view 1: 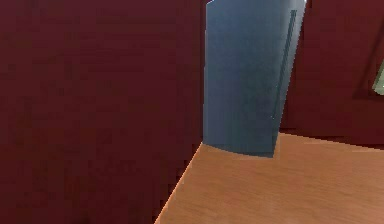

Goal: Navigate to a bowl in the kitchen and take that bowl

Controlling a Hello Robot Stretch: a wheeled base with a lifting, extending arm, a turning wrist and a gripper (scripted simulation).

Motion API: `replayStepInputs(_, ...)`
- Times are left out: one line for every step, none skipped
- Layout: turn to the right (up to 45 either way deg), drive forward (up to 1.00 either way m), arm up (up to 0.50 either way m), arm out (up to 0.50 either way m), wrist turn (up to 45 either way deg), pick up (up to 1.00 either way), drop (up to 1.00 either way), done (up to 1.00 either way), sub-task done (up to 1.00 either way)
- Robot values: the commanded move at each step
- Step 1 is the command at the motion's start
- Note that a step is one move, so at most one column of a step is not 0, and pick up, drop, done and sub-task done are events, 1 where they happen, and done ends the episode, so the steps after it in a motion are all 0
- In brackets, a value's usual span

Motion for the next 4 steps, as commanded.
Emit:
replayStepInputs(0.0, 0.0, 0.0, 0.0, 36.0, 0.0, 0.0, 0.0, 0.0)
replayStepInputs(0.0, 0.0, -0.08, 0.0, 0.0, 0.0, 0.0, 0.0, 0.0)
replayStepInputs(0.0, 0.0, 0.0, 0.0, 0.0, 1.0, 0.0, 0.0, 0.0)
replayStepInputs(0.0, 0.0, 0.08, 0.0, 0.0, 0.0, 0.0, 0.0, 0.0)
